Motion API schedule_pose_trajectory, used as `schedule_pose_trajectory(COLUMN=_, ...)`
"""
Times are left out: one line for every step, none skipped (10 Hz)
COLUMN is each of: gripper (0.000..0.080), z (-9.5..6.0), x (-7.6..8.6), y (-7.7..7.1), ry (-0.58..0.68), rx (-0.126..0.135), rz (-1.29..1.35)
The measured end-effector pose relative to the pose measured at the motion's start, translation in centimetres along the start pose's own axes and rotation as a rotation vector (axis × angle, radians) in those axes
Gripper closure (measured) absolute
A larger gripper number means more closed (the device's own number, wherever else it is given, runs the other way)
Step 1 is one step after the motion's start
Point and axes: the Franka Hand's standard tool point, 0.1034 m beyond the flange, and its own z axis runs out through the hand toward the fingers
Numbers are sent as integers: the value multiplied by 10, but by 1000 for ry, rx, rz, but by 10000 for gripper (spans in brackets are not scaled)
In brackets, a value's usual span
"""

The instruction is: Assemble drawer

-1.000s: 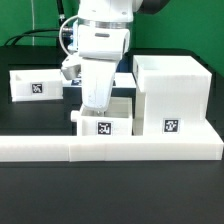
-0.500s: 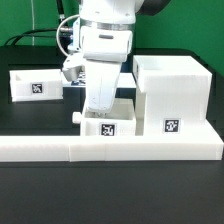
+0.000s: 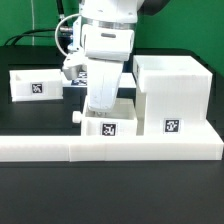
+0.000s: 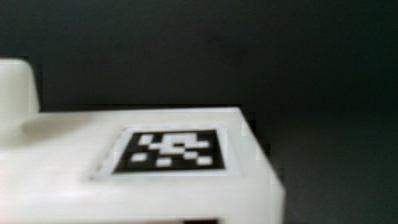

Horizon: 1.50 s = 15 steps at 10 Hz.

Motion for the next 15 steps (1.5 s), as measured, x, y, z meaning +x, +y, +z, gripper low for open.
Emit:
schedule_pose_trajectory(gripper=758, z=1, x=0, y=-1, ry=-2, rx=6, rz=1)
schedule_pose_trajectory(gripper=758, z=0, x=-1, y=0, ry=-5, rx=19, rz=0)
schedule_pose_trajectory(gripper=758, z=-2, x=1, y=3, ry=-6, rx=21, rz=-2)
schedule_pose_trajectory(gripper=758, z=-4, x=2, y=6, ry=-5, rx=15, rz=-3)
schedule_pose_trajectory(gripper=758, z=-4, x=5, y=4, ry=-7, rx=27, rz=17)
schedule_pose_trajectory(gripper=758, z=-3, x=5, y=4, ry=-6, rx=26, rz=18)
schedule_pose_trajectory(gripper=758, z=-3, x=4, y=4, ry=-7, rx=27, rz=20)
schedule_pose_trajectory(gripper=758, z=-3, x=4, y=4, ry=-7, rx=27, rz=20)
schedule_pose_trajectory(gripper=758, z=-2, x=5, y=4, ry=-1, rx=9, rz=20)
schedule_pose_trajectory(gripper=758, z=0, x=6, y=-1, ry=-1, rx=16, rz=16)
schedule_pose_trajectory(gripper=758, z=0, x=7, y=-2, ry=-1, rx=16, rz=14)
schedule_pose_trajectory(gripper=758, z=0, x=9, y=-1, ry=1, rx=12, rz=11)
schedule_pose_trajectory(gripper=758, z=0, x=13, y=0, ry=9, rx=-12, rz=12)
schedule_pose_trajectory(gripper=758, z=0, x=12, y=0, ry=8, rx=-11, rz=14)
schedule_pose_trajectory(gripper=758, z=0, x=11, y=0, ry=8, rx=-11, rz=16)
